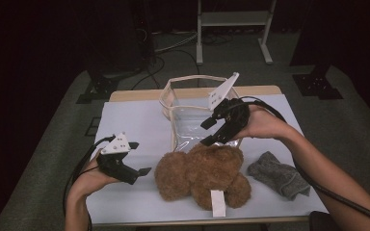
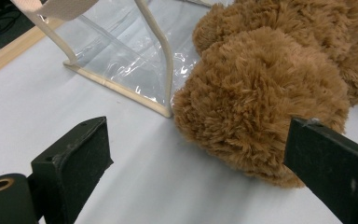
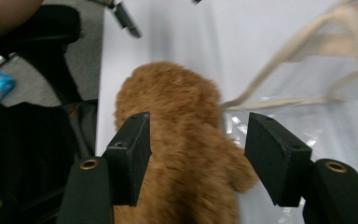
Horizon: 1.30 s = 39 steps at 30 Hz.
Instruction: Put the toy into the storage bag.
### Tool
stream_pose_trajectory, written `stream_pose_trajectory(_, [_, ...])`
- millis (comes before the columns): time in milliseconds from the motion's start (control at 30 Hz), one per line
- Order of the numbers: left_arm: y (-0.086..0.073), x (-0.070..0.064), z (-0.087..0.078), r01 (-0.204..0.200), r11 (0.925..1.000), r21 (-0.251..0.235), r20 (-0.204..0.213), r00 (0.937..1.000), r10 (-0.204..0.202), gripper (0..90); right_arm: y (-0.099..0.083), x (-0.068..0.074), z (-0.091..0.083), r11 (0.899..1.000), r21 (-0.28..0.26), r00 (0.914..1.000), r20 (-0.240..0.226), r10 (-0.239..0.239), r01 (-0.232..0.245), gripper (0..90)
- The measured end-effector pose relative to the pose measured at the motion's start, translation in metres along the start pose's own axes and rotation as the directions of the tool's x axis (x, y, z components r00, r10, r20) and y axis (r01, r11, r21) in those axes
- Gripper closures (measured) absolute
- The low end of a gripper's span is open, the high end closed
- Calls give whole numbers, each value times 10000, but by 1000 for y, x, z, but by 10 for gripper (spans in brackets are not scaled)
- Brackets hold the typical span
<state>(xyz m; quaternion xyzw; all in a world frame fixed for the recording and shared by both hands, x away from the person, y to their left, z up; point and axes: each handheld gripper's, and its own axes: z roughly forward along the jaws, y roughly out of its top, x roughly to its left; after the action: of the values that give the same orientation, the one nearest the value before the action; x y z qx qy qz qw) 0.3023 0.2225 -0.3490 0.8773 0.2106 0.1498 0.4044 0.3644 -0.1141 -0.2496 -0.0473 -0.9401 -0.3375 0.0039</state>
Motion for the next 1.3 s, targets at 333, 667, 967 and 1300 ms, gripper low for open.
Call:
stream_pose_trajectory(333, [-1, 0, -2, 82, 10000, -56, -17, 10000, -82, 63, -4, 8, 46, 9959, 904, 9969, -789, -12, 83, 358])
stream_pose_trajectory(667, [-2, 1, -2, 93, 9999, -62, -3, 10000, -93, 63, -15, 14, 71, 9819, 1885, 9987, -491, -105, 196, 319])
stream_pose_trajectory(967, [-3, 1, -1, 152, 9999, -77, 3, 9999, -152, 62, -25, 18, 72, 9797, 1996, 9998, -136, -140, 164, 293])
stream_pose_trajectory(1300, [-4, 2, 0, 152, 9999, -1, 34, 9999, -152, 62, -41, 18, 71, 9796, 2005, 9999, -30, 120, -111, 281])
